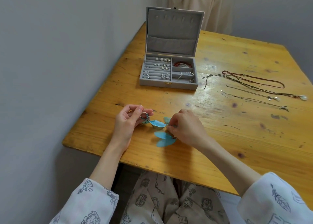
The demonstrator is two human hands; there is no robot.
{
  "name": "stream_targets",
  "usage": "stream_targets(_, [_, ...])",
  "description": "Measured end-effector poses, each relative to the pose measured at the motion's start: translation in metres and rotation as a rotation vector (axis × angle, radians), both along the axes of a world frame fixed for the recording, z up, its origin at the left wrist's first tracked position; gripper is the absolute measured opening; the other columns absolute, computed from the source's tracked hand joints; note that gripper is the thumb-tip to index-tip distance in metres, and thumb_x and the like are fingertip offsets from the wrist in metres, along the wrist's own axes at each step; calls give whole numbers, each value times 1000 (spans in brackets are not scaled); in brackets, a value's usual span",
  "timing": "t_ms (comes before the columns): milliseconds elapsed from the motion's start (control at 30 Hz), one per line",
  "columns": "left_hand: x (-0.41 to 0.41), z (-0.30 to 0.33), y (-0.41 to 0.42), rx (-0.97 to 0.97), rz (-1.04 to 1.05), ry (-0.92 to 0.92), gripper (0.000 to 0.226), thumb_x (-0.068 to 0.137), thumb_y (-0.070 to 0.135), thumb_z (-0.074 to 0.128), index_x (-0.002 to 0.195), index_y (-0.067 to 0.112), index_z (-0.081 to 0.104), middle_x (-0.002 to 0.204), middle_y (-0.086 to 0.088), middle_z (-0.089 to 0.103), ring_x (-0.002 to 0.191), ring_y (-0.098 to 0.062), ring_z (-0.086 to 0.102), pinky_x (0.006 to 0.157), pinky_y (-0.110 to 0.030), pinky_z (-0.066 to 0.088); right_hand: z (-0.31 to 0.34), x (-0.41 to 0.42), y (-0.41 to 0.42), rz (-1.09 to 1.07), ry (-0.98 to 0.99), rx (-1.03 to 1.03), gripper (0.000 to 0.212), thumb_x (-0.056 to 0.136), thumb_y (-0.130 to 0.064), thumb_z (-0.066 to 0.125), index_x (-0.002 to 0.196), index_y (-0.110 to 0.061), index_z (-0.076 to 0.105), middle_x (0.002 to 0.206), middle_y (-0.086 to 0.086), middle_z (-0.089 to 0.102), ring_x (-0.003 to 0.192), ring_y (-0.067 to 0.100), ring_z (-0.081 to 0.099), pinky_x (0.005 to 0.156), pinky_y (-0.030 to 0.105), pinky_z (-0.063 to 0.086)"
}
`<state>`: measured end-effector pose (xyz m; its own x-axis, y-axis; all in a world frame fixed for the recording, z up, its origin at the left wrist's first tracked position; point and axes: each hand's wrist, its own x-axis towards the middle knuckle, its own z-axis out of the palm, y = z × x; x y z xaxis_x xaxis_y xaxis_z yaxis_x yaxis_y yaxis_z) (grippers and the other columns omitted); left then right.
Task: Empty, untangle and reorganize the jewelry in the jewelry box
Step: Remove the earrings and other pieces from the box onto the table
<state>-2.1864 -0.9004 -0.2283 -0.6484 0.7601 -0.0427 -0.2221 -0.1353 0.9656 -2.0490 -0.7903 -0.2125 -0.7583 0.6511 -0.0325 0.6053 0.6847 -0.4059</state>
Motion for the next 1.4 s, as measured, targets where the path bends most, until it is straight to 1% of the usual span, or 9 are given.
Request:
stream_targets(133, [-3,17,1,-60,40,82,8,90,17,53,88,13,59,89,-7,73,86,-25,69,76,-34,54,21,-4,8,-29,250,-216,4,81,-18,63,81,-15,66,87,-1,56,86,14,48,66,22,33])
stream_targets(300, [-15,73,9,39,0,478,13,86,31,58,87,21,67,92,1,72,92,-16,67,79,-23,53,66,0,12,136,617,-270,12,79,-15,69,76,-24,60,77,-13,62,80,9,60,77,23,48])
stream_targets(400, [-24,94,13,129,40,323,12,90,24,53,83,21,63,92,-1,72,89,-23,68,77,-31,56,81,0,23,74,788,-409,16,82,-10,66,75,-21,56,78,1,68,75,13,66,72,26,53])
stream_targets(500, [-28,100,13,98,-19,364,13,92,24,50,86,18,60,92,-2,72,86,-25,69,73,-32,57,83,3,26,76,774,-584,12,87,-6,58,79,-14,54,74,5,68,67,13,67,62,29,55])
stream_targets(633, [-24,100,12,67,-48,450,13,91,23,52,90,14,61,93,1,72,88,-20,69,78,-28,56,82,5,28,108,765,-671,10,89,-6,55,81,-12,52,84,6,71,80,16,70,75,33,55])
stream_targets(733, [-19,100,11,52,-94,416,18,88,28,52,89,12,58,87,0,72,75,-23,70,64,-27,57,80,4,27,47,798,-771,10,92,-11,50,82,-12,49,84,8,72,82,22,70,77,36,57])
stream_targets(867, [-20,97,12,0,-10,357,15,93,25,47,89,13,54,80,-2,73,67,-24,70,60,-29,57,81,5,27,-49,816,-874,14,94,-21,49,82,-14,45,83,8,74,78,25,71,62,29,56])
stream_targets(1167, [-46,63,15,-351,-138,312,17,95,29,44,94,13,49,84,-6,72,64,-26,69,52,-27,54,62,-13,22,-103,519,-965,13,95,-25,47,88,-14,44,85,9,74,79,24,71,74,38,55])
stream_targets(1400, [-75,40,35,-611,-234,276,17,96,26,42,96,9,46,88,-12,69,69,-24,70,54,-28,56,35,-70,24,-164,294,-1013,13,96,-26,44,97,-13,43,93,9,72,85,20,67,73,31,50])
